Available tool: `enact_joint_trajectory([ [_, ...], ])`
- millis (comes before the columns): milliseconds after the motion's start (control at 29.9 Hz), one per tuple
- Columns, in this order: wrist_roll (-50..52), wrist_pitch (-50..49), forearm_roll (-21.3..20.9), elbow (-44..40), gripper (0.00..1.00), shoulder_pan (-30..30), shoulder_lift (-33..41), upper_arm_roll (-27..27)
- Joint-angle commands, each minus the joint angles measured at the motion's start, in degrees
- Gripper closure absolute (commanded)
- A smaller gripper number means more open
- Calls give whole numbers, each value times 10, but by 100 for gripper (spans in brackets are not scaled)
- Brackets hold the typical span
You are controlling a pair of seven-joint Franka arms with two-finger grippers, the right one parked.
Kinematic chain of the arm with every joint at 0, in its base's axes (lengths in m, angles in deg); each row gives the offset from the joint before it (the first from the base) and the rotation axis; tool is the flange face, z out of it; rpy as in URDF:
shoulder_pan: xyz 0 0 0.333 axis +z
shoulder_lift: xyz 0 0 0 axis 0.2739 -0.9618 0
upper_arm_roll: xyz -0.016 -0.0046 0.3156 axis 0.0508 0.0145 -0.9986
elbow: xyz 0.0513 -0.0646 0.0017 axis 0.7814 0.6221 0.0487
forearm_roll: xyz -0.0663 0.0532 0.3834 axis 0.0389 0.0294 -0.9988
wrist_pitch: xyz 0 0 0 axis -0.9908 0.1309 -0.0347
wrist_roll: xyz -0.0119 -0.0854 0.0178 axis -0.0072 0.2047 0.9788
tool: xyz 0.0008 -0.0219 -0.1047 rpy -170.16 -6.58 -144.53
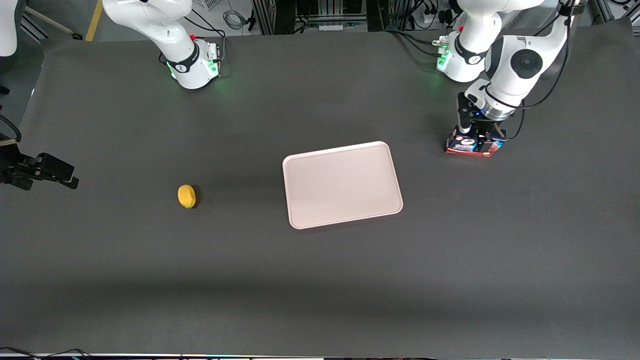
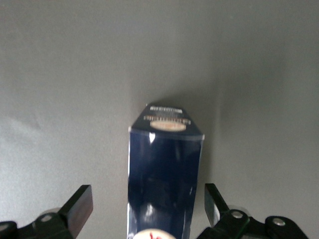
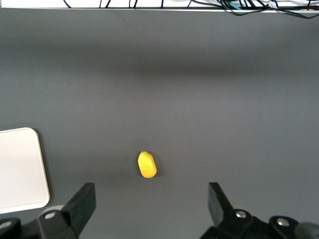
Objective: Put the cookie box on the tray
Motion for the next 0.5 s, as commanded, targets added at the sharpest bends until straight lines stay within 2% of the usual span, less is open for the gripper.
enact_joint_trajectory([
  [0,-43,34,13,46,0,-5,21,-27],
  [468,-38,66,13,47,0,-14,2,-27],
])
